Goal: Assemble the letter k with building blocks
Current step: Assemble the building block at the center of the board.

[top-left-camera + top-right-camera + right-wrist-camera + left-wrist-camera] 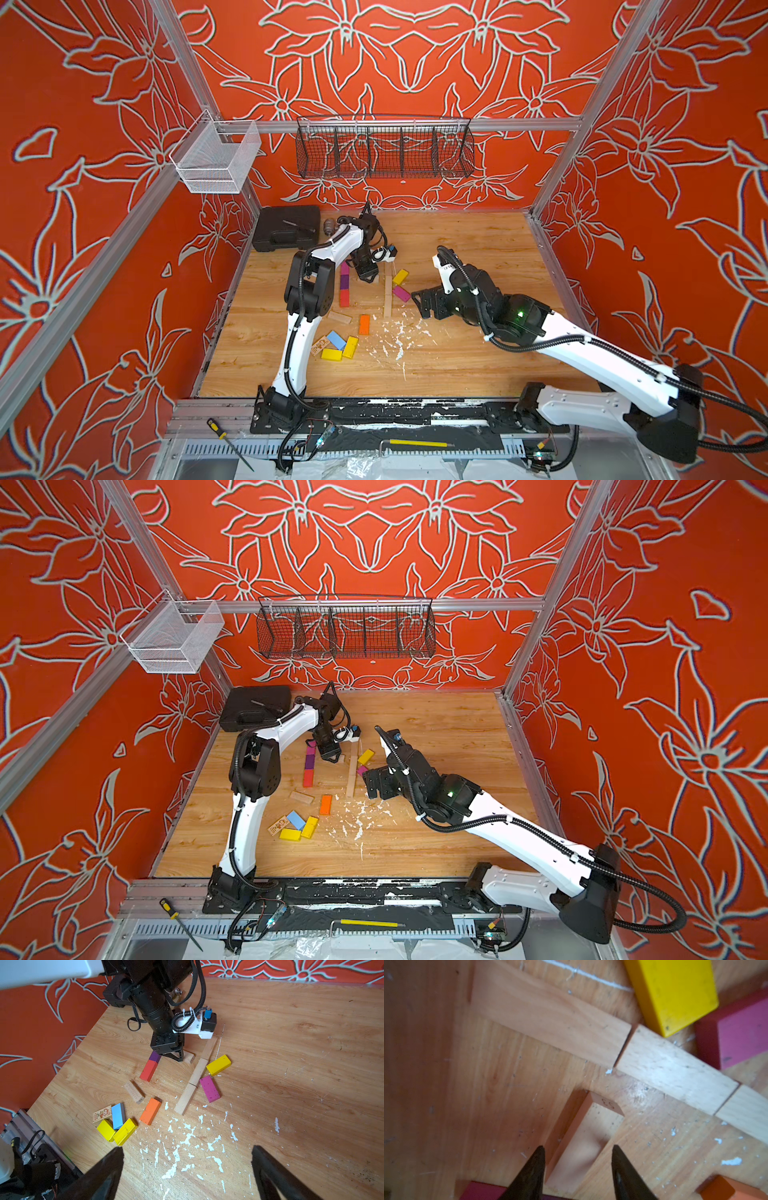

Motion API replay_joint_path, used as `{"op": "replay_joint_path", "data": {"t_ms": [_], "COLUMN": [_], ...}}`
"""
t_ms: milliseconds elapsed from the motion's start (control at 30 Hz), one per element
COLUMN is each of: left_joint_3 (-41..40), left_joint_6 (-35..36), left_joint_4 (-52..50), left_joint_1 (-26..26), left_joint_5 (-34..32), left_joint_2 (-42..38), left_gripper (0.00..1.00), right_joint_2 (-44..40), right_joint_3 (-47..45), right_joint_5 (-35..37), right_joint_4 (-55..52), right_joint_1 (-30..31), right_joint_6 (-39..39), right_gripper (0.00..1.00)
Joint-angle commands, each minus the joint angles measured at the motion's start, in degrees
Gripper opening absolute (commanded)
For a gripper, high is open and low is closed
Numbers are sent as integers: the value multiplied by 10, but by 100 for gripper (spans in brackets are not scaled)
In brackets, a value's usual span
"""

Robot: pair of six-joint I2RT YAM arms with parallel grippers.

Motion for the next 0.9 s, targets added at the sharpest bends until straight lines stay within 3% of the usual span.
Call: {"op": "replay_joint_path", "data": {"t_ms": [0, 300, 867], "left_joint_3": [9, 1, -9], "left_joint_6": [15, 7, -29], "left_joint_4": [-27, -25, -36], "left_joint_1": [4, 8, 21], "left_joint_5": [-2, -15, -32], "left_joint_2": [17, 16, 6], "left_gripper": [44, 34, 26], "right_joint_2": [3, -2, 0], "right_joint_3": [19, 23, 20], "right_joint_5": [8, 11, -3], "right_joint_4": [-5, -8, -4], "right_joint_1": [-4, -3, -3], "right_joint_6": [12, 9, 15], "right_gripper": [98, 98, 98]}}
